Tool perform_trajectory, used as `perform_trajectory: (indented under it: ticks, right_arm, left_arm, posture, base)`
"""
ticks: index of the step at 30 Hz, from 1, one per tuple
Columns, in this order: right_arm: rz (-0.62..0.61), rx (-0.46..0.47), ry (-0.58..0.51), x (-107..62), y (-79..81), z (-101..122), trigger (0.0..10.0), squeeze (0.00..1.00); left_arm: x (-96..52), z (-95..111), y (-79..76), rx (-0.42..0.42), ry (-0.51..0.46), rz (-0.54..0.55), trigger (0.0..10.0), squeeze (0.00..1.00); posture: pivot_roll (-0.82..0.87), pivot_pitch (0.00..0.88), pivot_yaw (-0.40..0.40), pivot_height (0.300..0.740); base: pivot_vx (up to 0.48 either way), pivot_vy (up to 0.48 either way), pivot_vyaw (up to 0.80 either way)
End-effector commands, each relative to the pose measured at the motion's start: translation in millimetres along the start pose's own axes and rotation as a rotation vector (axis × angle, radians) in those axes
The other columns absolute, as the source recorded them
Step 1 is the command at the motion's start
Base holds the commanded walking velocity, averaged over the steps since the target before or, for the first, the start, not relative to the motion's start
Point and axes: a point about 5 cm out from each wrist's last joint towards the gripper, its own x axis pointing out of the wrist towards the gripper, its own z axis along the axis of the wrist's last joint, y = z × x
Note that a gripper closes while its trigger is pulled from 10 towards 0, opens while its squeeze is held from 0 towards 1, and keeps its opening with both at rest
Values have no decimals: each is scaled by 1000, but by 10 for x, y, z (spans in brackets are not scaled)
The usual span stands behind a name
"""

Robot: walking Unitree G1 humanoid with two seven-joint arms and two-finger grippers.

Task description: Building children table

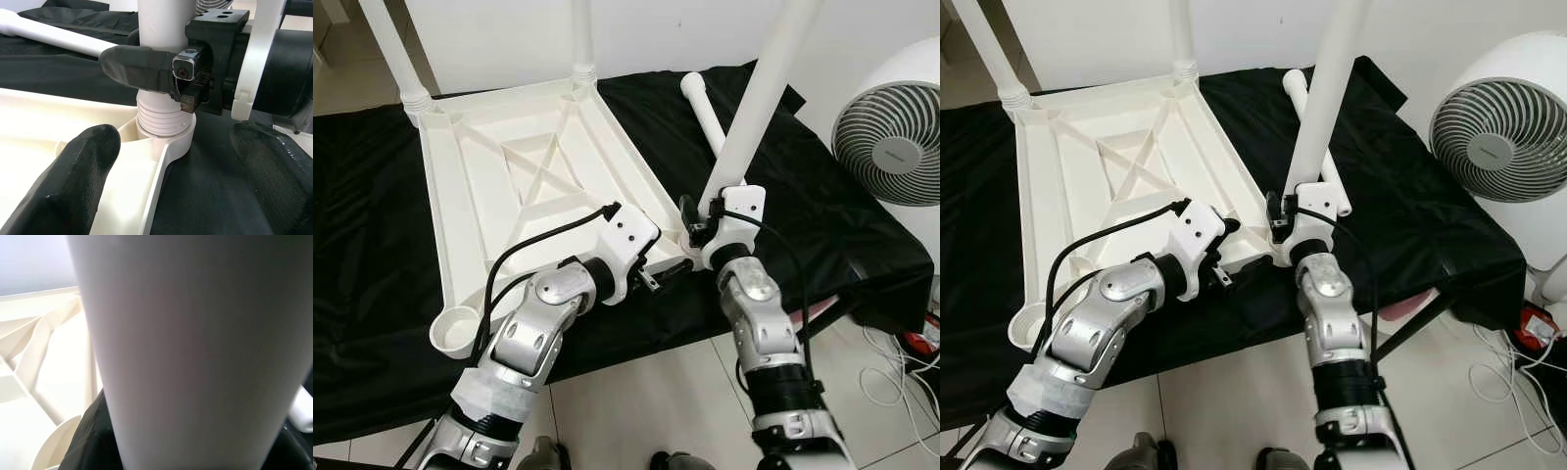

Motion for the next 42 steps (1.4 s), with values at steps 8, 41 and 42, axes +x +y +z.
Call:
perform_trajectory:
  ticks: [8,41,42]
  right_arm:
    - [26,36,8,-11,-49,13,10000,1000]
    - [612,-229,92,122,-364,32,0,0]
    - [612,-229,92,122,-364,32,0,0]
  left_arm:
    - [2,22,-5,16,1,46,10000,0]
    - [19,44,-22,32,0,27,10000,0]
    - [19,44,-22,32,0,27,10000,0]
  posture:
    - [-62,102,9,740]
    - [-67,82,11,740]
    - [-67,82,11,740]
  base:
    - [0,0,0]
    - [0,0,0]
    - [0,0,0]
